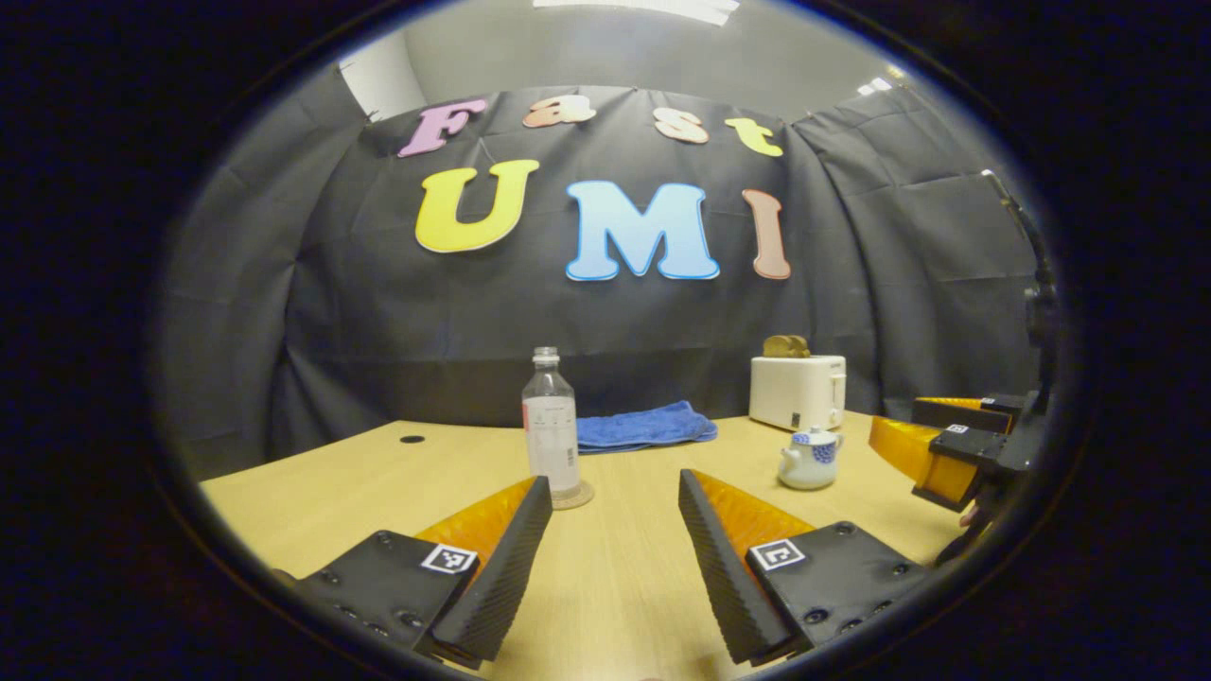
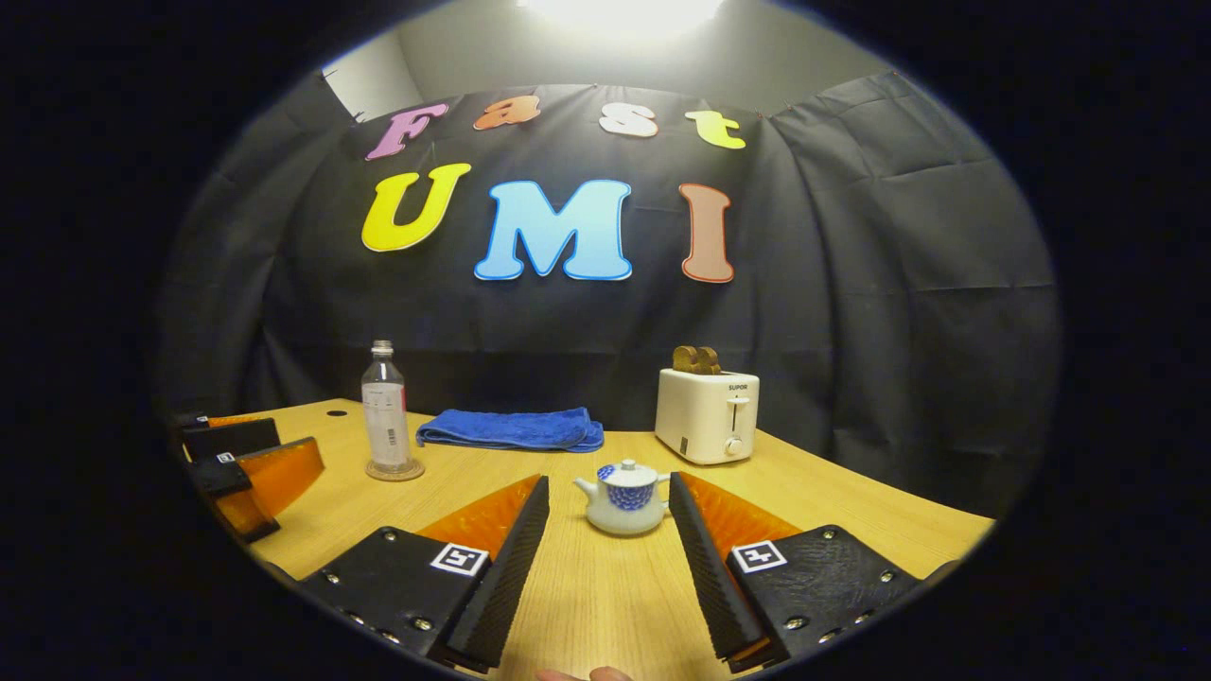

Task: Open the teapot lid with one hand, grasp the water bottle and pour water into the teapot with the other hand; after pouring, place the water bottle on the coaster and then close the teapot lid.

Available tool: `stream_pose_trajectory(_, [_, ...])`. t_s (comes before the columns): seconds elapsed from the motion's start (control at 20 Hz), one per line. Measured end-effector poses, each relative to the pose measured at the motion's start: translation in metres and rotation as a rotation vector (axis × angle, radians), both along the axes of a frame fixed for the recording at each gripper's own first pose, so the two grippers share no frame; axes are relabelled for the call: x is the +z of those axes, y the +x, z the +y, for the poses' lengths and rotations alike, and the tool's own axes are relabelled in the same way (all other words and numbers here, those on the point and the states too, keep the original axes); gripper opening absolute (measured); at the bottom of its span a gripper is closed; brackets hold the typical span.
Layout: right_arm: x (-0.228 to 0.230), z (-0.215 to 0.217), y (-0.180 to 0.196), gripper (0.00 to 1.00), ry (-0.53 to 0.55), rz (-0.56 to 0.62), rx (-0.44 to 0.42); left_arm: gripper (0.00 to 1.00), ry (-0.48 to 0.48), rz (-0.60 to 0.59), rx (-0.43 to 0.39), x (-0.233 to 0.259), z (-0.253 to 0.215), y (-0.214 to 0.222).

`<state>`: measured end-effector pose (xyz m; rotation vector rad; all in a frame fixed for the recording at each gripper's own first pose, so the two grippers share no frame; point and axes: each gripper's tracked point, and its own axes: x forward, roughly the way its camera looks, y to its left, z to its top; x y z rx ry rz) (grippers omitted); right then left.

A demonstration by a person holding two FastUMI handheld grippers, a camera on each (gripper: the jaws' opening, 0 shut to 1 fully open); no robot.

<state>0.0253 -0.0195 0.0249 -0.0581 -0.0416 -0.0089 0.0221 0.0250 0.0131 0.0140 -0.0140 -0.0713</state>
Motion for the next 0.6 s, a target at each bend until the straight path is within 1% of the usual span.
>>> stream_pose_trajectory(0.05, [-0.005, 0.009, -0.006, 0.78, -0.005, 0.011, 0.018, 0.95, 0.011, 0.001, -0.002, -0.002, -0.007, -0.004])
stream_pose_trajectory(0.15, [-0.016, 0.017, -0.012, 0.78, 0.004, 0.043, 0.043, 0.95, -0.002, 0.005, -0.011, -0.004, -0.013, -0.009])
stream_pose_trajectory(0.2, [-0.022, 0.017, -0.013, 0.78, 0.015, 0.055, 0.041, 0.95, -0.020, 0.010, -0.011, -0.007, -0.014, -0.011])
stream_pose_trajectory(0.25, [-0.021, 0.014, -0.014, 0.78, 0.043, 0.057, 0.036, 0.95, -0.017, 0.005, 0.005, -0.006, -0.011, -0.013])
stream_pose_trajectory(0.3, [-0.022, 0.011, -0.015, 0.78, 0.081, 0.046, 0.020, 0.95, -0.017, 0.005, 0.016, -0.005, -0.009, -0.012])
stream_pose_trajectory(0.35, [-0.018, 0.007, -0.014, 0.79, 0.092, 0.038, 0.002, 0.95, -0.015, 0.012, 0.041, -0.008, -0.005, -0.013])
stream_pose_trajectory(0.45, [-0.019, 0.014, -0.010, 0.79, 0.079, 0.038, 0.001, 0.95, -0.016, 0.012, 0.071, -0.007, -0.002, -0.013])
stream_pose_trajectory(0.5, [-0.021, 0.020, -0.010, 0.79, 0.052, 0.040, 0.007, 0.95, -0.016, 0.013, 0.073, -0.006, -0.003, -0.014])
stream_pose_trajectory(0.6, [-0.023, 0.032, -0.015, 0.79, 0.044, 0.040, 0.046, 0.95, -0.016, 0.012, 0.065, -0.006, -0.008, -0.014])
